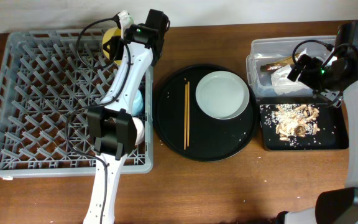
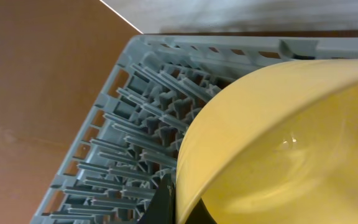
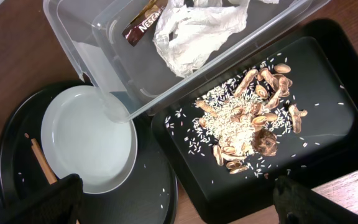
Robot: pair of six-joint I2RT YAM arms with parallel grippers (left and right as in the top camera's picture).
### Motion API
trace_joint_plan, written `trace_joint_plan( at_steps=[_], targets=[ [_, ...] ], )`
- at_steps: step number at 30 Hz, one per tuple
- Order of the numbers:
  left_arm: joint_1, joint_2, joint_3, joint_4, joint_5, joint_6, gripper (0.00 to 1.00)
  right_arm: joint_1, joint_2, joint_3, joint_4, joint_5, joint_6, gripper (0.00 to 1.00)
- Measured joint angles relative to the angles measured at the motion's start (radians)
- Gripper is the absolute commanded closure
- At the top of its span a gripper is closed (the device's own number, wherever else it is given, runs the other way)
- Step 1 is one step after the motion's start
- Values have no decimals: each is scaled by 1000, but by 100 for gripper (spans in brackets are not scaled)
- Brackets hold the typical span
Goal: Sort waste into correct bins and load items into the dishwasher rack
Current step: 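Place the yellow bowl in the rack's upper area with the left gripper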
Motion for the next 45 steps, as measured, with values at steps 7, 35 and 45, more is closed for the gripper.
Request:
trace_joint_plan(
  at_steps=[7,35,45],
  targets=[
    [-13,38,0,-30,-225,1,100,0,0,0,0,0,-1,2],
    [-49,47,1,14,-173,-14,79,0,0,0,0,0,0,2],
    [-155,48,18,-87,60,63,44,0,0,0,0,0,0,2]
  ],
)
